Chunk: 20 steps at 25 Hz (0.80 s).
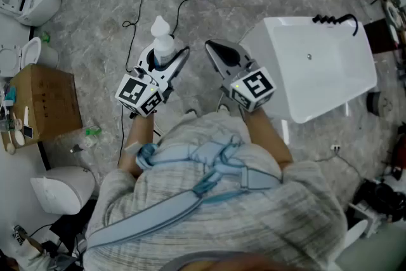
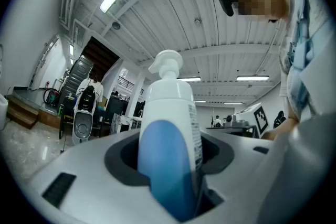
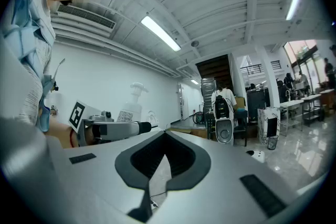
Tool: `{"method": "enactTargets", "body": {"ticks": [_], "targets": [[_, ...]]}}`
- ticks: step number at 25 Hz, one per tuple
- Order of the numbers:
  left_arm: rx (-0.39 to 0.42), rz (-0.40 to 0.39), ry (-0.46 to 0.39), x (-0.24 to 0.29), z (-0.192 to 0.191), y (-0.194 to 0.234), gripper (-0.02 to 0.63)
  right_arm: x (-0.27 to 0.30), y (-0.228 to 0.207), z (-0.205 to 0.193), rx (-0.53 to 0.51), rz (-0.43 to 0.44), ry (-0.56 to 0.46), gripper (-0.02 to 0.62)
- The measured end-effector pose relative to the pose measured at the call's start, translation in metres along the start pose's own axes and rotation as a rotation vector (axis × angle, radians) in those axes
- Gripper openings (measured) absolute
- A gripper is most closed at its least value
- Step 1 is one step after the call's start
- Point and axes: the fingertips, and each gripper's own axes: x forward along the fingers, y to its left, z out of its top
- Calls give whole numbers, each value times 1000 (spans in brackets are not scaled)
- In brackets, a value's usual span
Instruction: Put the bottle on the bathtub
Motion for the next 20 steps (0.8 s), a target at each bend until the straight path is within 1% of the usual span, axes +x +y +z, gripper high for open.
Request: {"method": "enactTargets", "body": {"ticks": [12,17,20], "targets": [[8,-15,2,3,0,-4,227,-2,0,1,-13,6,5,5],[13,-17,5,-1,-3,-5,227,-6,7,8,82,54,-64,5],[9,-16,5,-4,-4,-5,227,-6,10,10,84,52,-81,5]]}}
